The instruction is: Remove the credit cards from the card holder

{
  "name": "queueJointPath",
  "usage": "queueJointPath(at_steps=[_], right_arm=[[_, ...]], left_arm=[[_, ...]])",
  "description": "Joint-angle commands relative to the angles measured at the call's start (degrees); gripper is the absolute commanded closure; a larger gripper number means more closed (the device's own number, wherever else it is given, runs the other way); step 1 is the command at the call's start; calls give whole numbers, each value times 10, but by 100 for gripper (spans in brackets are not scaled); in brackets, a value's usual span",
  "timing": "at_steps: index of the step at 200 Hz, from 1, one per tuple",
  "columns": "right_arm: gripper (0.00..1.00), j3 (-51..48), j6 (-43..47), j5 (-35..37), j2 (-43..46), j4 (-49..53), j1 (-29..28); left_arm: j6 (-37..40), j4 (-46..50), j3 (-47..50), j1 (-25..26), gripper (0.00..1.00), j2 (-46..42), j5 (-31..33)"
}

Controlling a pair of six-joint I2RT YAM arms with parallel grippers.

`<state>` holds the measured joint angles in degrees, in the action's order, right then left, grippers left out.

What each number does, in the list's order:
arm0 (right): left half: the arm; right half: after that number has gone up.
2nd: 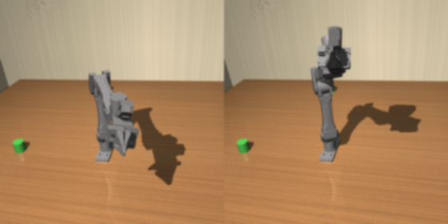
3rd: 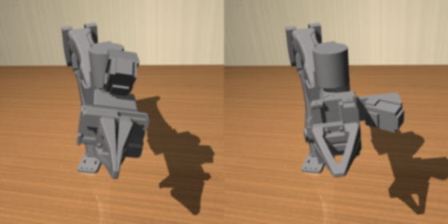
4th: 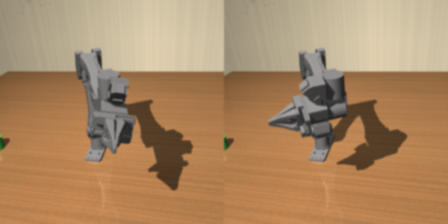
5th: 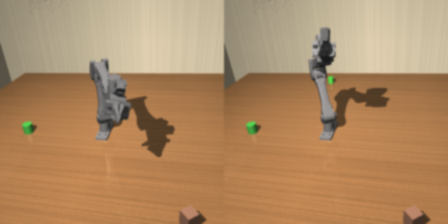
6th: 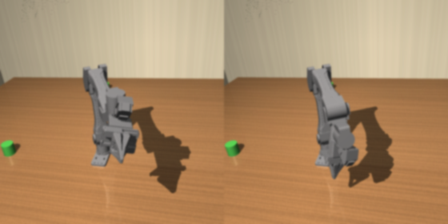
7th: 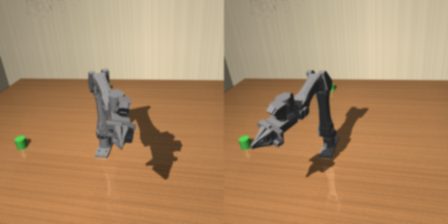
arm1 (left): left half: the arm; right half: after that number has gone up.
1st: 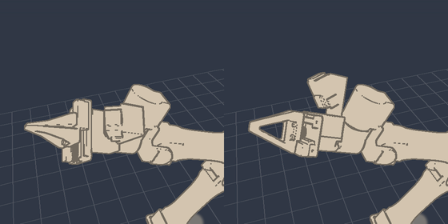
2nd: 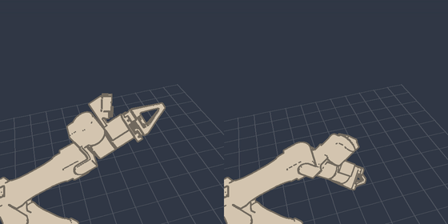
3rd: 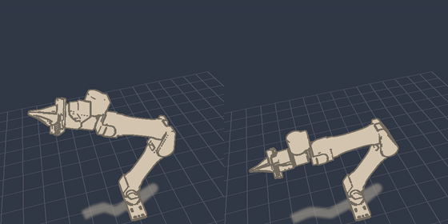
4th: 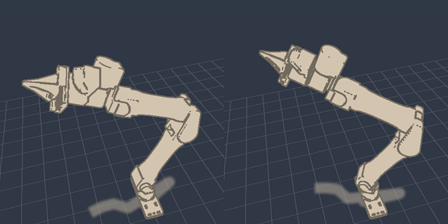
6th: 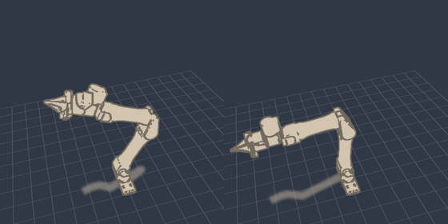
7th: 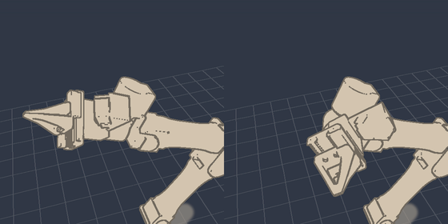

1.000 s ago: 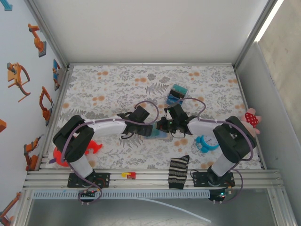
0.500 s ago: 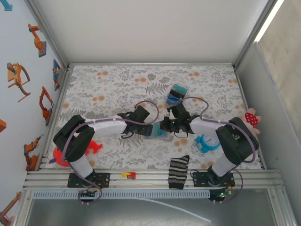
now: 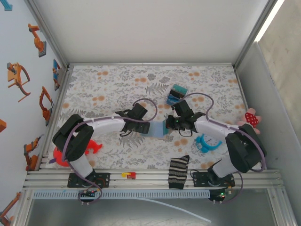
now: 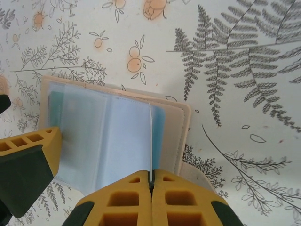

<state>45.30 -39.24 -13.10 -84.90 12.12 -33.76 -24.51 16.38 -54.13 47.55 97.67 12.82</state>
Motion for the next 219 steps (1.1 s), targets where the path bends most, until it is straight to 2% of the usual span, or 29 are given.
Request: queueJointPath(at_steps=[1, 65, 99, 131, 166, 219], right_arm=[[100, 44, 50, 34, 19, 54, 4], [100, 176, 198, 143, 2, 165, 4], [100, 257, 319, 226, -41, 191, 4], [100, 332, 396, 306, -100, 211, 7], [100, 370, 479, 299, -138, 179, 31], [100, 415, 571, 235, -185, 156, 82]], left_arm=[[20, 42, -14, -3, 3, -13, 10], [9, 45, -18, 1, 3, -88, -5], [5, 45, -5, 1, 3, -132, 13], [-5, 49, 15, -1, 3, -170, 36], [-15, 48, 38, -3, 3, -207, 60], [-20, 46, 56, -13, 3, -233, 73]])
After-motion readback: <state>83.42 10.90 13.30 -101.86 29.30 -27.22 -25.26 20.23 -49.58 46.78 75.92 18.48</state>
